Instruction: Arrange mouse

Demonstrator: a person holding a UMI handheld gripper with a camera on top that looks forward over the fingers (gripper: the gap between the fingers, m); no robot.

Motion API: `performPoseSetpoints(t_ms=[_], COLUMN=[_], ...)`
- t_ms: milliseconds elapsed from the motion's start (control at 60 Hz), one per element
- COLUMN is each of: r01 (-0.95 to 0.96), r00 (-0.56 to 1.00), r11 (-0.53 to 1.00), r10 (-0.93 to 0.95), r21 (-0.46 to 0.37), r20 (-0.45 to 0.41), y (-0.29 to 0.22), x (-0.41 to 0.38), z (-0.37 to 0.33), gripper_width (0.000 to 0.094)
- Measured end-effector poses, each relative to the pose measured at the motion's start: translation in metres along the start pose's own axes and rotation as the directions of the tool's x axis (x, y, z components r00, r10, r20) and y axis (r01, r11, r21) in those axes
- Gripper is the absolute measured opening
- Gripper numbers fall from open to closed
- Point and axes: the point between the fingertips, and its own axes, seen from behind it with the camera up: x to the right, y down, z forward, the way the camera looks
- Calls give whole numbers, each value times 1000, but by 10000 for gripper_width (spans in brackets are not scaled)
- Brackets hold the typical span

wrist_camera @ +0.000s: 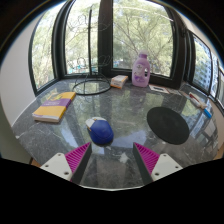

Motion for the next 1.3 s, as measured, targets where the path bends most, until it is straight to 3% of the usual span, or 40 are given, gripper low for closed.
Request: performPoseSetpoints(t_ms=[383, 450, 550, 733, 817, 917, 1033, 1117, 1167, 1233, 1300], r01=[28, 15, 6, 25, -14, 0, -61, -78, -83, -73, -73], r00=[999, 1000, 1000, 1000, 998, 995, 988, 991, 994, 997, 997], r11=[1000, 1000, 1000, 1000, 1000, 995, 960, 901, 863, 836, 853], r10=[-28, -15, -6, -25, 13, -10, 19, 21, 34, 51, 76], r21=[-6, -9, -6, 4, 5, 99, 274, 427, 498, 543, 517], r20=[-21, -13, 1, 12, 58, 102, 153, 136, 106, 56, 16], y=[-42, -47, -50, -52, -62, -116, -221, -301, -323, -345, -333], x=[-22, -22, -24, -26, -34, -38, -22, 17, 48, 97, 138], z=[93, 102, 107, 107, 100, 74, 19, -28, -50, -68, -45], gripper_width=[835, 756, 515, 388, 360, 360, 360, 357, 355, 355, 353])
